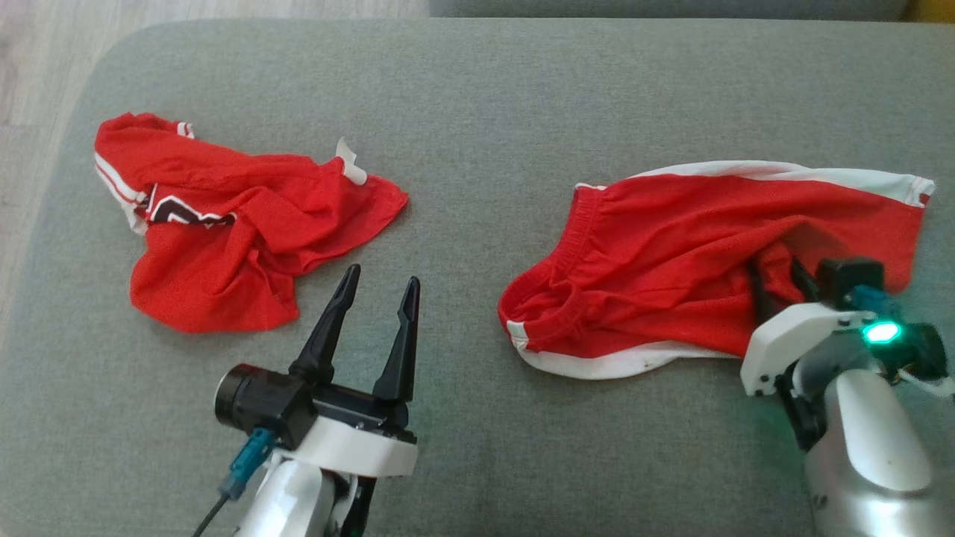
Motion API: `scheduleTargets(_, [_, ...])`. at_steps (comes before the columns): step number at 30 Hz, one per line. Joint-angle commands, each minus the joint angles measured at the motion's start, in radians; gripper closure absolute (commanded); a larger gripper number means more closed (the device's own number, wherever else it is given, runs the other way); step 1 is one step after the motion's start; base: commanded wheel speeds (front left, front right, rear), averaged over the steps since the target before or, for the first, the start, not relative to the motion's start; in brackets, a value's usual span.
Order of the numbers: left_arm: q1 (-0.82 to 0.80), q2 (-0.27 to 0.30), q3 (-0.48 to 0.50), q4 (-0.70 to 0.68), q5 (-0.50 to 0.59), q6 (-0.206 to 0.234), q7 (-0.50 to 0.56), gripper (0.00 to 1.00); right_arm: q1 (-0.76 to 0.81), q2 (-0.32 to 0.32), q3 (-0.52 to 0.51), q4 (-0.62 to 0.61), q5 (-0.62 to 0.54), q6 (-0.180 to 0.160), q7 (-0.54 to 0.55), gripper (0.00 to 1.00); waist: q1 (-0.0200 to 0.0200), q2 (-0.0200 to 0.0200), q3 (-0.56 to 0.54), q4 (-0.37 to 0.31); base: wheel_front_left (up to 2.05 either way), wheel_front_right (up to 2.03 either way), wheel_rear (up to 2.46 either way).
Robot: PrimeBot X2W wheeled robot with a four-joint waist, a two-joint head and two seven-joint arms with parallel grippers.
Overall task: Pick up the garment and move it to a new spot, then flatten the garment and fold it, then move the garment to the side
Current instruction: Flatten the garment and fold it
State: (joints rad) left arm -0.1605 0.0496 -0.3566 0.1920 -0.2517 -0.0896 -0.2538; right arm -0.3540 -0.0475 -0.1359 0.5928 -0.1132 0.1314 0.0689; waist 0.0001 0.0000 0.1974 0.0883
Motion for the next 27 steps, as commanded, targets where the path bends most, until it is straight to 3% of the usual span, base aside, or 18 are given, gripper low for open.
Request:
scheduleTargets(1, [-0.037, 0.001, 0.027, -0.026, -0.001, -0.003, -0.008, 0.0, -0.04, -0.003, 0.005, -0.031, -0.014, -0.001, -0.019, 1.0, -0.0001, 0.0, 0.0, 0.004, 0.0, 0.0, 0.0])
scheduleTargets(12, [-0.033, 0.001, 0.032, -0.022, 0.006, -0.003, -0.008, 0.0, -0.061, -0.005, -0.086, -0.108, -0.089, -0.001, -0.031, 1.0, -0.0001, 0.0, -0.021, 0.0, 0.0, 0.0, 0.0])
scheduleTargets(23, [-0.031, 0.001, 0.024, -0.024, -0.001, -0.002, -0.008, 0.0, -0.164, -0.075, -0.103, -0.066, -0.124, -0.001, 0.023, 1.0, -0.0001, 0.0, -0.026, 0.021, 0.0, 0.0, 0.0])
scheduleTargets(24, [-0.03, 0.001, 0.025, -0.024, 0.0, -0.002, -0.008, 0.0, -0.175, -0.08, -0.1, -0.05, -0.121, -0.001, 0.023, 0.78, -0.0001, 0.0, -0.027, 0.022, 0.0, 0.0, 0.0])
scheduleTargets(25, [-0.03, 0.001, 0.026, -0.023, 0.001, -0.002, -0.008, 0.0, -0.186, -0.087, -0.1, -0.036, -0.121, -0.001, 0.021, 0.0, -0.0001, 0.0, -0.029, 0.021, 0.0, 0.0, 0.0])
scheduleTargets(27, [-0.031, 0.001, 0.027, -0.021, 0.009, -0.002, -0.008, 0.0, -0.204, -0.094, -0.097, -0.025, -0.12, -0.001, -0.01, 0.0, -0.0001, 0.0, -0.033, 0.019, 0.0, 0.0, 0.0])
